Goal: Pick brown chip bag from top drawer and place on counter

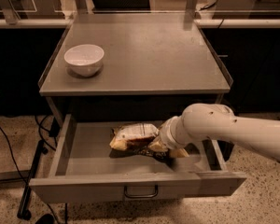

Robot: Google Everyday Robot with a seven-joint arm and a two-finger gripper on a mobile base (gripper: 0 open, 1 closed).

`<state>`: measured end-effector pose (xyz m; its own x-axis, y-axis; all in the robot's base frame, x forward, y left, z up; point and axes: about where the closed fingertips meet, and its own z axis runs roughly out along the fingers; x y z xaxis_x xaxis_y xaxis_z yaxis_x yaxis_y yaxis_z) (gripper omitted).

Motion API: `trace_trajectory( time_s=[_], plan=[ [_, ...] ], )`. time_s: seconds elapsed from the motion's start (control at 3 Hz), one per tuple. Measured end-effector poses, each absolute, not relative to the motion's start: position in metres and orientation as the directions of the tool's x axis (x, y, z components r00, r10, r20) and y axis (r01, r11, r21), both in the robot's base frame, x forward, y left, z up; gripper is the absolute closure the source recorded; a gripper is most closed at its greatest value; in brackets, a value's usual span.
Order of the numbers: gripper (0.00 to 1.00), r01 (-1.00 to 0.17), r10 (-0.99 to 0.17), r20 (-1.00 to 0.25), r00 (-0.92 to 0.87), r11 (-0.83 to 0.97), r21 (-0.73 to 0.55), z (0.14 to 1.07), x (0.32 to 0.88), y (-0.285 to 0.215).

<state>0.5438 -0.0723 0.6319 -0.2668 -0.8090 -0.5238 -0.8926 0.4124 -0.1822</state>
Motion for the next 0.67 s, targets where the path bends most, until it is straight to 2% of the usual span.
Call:
trace_trajectory(
  time_s=[0.67],
  plan=[
    [1.0,-0.898,-0.802,-0.539,-0.257,0.404,-0.174,0.651,0.536,-0.081]
  ],
)
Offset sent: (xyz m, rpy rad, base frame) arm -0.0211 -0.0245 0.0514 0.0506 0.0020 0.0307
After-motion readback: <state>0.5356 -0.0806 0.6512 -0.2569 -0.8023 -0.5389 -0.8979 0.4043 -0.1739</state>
